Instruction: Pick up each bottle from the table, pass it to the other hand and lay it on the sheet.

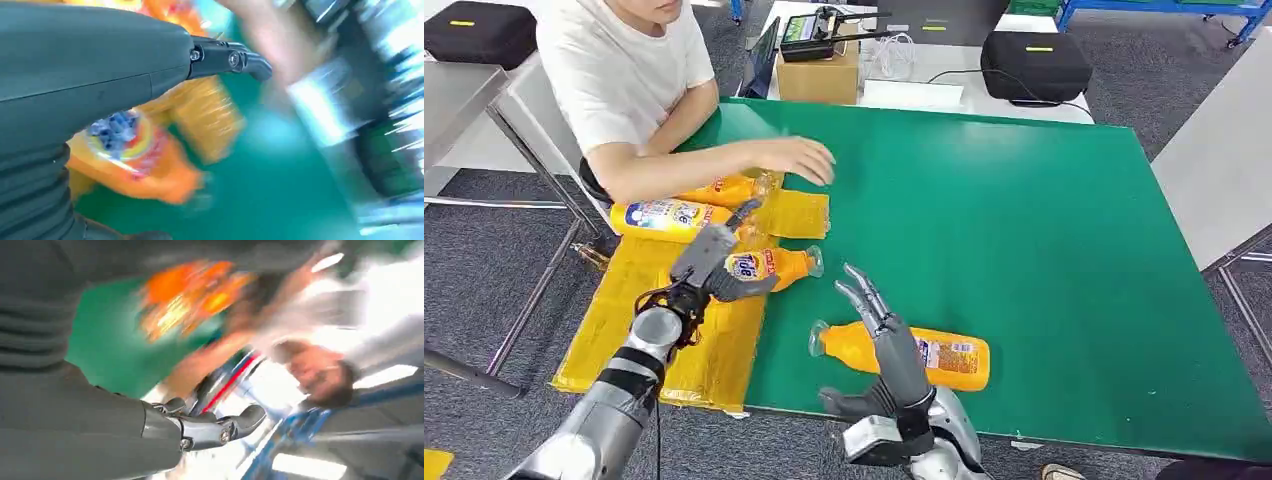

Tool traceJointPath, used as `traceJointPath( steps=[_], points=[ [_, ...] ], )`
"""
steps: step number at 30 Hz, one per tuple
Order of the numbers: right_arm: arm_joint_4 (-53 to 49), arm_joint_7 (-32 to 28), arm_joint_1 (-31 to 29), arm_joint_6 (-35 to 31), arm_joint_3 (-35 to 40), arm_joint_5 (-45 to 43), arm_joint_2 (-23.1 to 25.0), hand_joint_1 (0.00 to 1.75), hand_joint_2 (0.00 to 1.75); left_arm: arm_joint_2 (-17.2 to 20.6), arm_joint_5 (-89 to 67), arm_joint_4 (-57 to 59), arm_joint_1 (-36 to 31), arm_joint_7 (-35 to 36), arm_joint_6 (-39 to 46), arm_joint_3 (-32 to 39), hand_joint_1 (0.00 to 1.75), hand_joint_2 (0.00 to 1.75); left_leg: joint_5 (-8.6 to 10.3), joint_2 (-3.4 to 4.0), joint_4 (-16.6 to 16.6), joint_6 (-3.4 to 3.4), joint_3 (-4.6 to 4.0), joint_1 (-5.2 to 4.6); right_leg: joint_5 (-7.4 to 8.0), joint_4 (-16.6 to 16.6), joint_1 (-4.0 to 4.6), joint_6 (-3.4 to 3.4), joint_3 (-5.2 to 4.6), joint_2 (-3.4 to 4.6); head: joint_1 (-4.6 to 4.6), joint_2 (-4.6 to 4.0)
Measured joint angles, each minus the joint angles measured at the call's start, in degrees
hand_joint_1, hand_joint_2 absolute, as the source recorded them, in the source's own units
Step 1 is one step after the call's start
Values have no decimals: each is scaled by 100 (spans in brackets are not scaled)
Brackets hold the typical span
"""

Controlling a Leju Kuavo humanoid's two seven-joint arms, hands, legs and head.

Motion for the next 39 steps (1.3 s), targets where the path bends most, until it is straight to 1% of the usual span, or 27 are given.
traceJointPath(
  steps=[1, 3, 5, 7, 8, 12, 15, 19, 26, 32, 34, 37, 39],
  points=[
    [58, 271, 0, -223, -15, 382, -54, 0, 175, -17, 338, -431, 210, -117, 121, 17, 0, 175, 0, -1, 0, 0, -1, 0, 0, -1, 0, 0, 0, -2, 4, 0],
    [146, 491, 6, -410, -42, 622, -140, 0, 175, -31, 725, -1053, 586, -170, 218, 43, 0, 175, 0, -3, 0, 0, -6, 0, 0, -1, -1, 0, 0, -6, 7, 0],
    [268, 1031, 41, -676, -144, 1144, -216, 0, 175, -115, 1791, -1886, 1034, -319, 253, 185, 0, 175, -3, 4, 0, 1, -3, -1, 0, -2, -1, 0, -1, 1, 2, 0],
    [360, 1410, 120, -777, -273, 1456, -290, 0, 175, -229, 2640, -2508, 1396, -318, 201, 332, 0, 175, -3, 1, 0, 1, -5, -1, 0, -3, -1, 0, -2, -4, 7, 0],
    [396, 1459, 148, -797, -317, 1513, -323, 0, 175, -249, 2788, -2718, 1538, -312, 198, 369, 0, 175, -3, -1, 0, 1, -7, -1, 0, -4, -1, 0, -3, -6, 9, 0],
    [568, 2020, 210, -764, -559, 1930, -417, 0, 175, -394, 3207, -3494, 2003, -478, 266, 629, 0, 175, -3, -1, 0, 1, -4, -1, 0, -4, 0, 0, -3, -4, 4, 0],
    [752, 2399, 227, -429, -802, 2090, -511, 0, 175, -509, 3406, -3918, 2295, -504, 301, 829, 0, 175, -3, -2, 0, 1, -4, 0, 0, -3, 0, 0, -2, -4, 2, 0],
    [1046, 2770, 198, 265, -1060, 2142, -620, 0, 175, -653, 3450, -4323, 2539, -528, 295, 988, 0, 175, -2, -3, 0, 1, 0, -1, 0, -4, 0, 0, 2, -4, 2, 0],
    [1274, 3033, -22, 690, -1163, 2230, -649, 0, 175, -745, 3246, -4671, 2719, -561, 384, 992, 0, 175, -4, -1, -1, 2, 39, -1, 0, -7, -1, 0, 33, -3, 2, 0],
    [1281, 3111, -45, 797, -1152, 2300, -673, 0, 175, -752, 3115, -4768, 2766, -611, 443, 992, 0, 175, -3, -2, -1, 2, 68, -1, 0, -8, -1, 0, 62, -3, 2, 0],
    [1256, 3286, -43, 849, -1130, 2490, -695, 0, 175, -752, 3021, -4805, 2791, -624, 494, 990, 0, 175, -3, -1, -1, 2, 74, -1, 0, -8, 0, 0, 67, -3, 4, 0],
    [1101, 3739, -28, 1077, -1088, 2814, -778, 0, 175, -756, 2914, -4857, 2852, -592, 539, 988, 0, 175, -3, -1, -1, 2, 77, -1, 0, -8, -1, 0, 70, -4, 2, 2],
    [1031, 3854, -19, 1151, -1067, 2866, -833, 0, 175, -756, 2881, -4864, 2873, -568, 546, 988, 0, 175, -3, -1, -1, 2, 77, -1, 0, -8, -1, 0, 73, -4, 4, 0]
  ],
)
